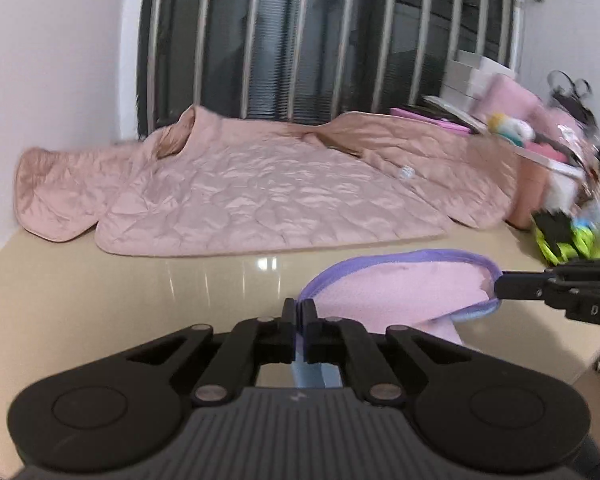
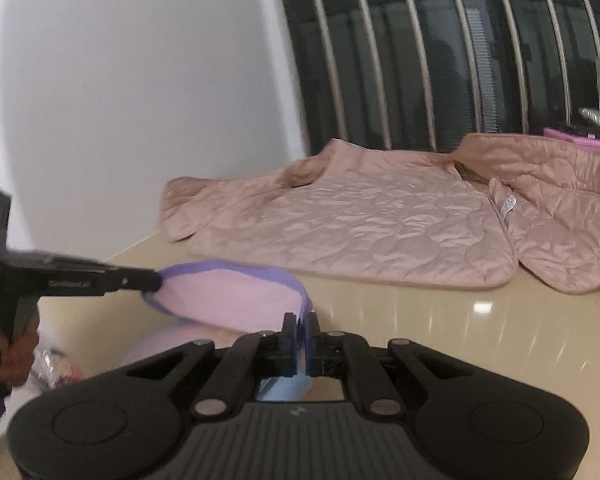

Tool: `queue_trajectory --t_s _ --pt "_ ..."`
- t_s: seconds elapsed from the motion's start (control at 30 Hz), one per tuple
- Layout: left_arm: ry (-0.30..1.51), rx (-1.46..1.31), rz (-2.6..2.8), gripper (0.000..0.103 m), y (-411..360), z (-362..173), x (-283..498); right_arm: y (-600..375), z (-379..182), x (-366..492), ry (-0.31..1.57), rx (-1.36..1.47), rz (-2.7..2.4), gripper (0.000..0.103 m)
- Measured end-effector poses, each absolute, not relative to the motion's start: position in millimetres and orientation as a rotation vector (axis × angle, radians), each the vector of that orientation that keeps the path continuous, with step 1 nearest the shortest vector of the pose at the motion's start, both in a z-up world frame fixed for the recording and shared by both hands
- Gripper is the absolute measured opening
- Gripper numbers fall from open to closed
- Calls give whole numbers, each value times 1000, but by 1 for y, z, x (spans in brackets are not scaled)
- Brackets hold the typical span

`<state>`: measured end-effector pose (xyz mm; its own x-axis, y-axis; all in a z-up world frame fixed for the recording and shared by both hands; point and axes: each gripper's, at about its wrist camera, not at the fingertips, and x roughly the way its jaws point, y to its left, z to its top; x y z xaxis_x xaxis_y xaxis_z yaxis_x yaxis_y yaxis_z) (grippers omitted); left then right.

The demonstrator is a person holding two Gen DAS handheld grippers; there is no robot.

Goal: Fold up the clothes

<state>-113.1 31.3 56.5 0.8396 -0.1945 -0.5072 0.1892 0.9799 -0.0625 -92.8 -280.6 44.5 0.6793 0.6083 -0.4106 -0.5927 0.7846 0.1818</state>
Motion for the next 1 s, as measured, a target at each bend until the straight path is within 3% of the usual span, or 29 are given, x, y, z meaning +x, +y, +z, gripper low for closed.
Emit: queue_trajectory --t_s 0.3,0.4,0.43,0.5,0.53,0.6,0.67,0.73,0.87,1.0 --pt "614 0 -71 3 29 21 -161 -277 15 -166 426 -115 772 4" --pt "610 -43 -62 8 37 26 -162 -270 16 -185 390 -190 805 6" --pt "600 -62 -84 13 38 31 -162 -271 20 -190 364 -175 809 17" --pt "583 -97 -128 35 38 40 -158 -277 31 -195 311 -115 793 37" --pt "578 -114 -149 47 37 44 -155 -279 34 -195 297 -82 792 40" --pt "573 -145 -167 49 34 49 -145 -280 39 -190 300 -12 803 40" --pt "572 -187 -181 65 30 54 -132 -273 39 -183 322 34 779 40" --pt "575 -184 -218 71 22 54 -120 -260 36 -173 354 65 727 40" --pt "658 -67 -166 71 -4 42 -106 -221 21 -162 450 -17 712 37" --pt "695 -98 -147 71 3 29 -109 -210 17 -187 372 -80 810 35"
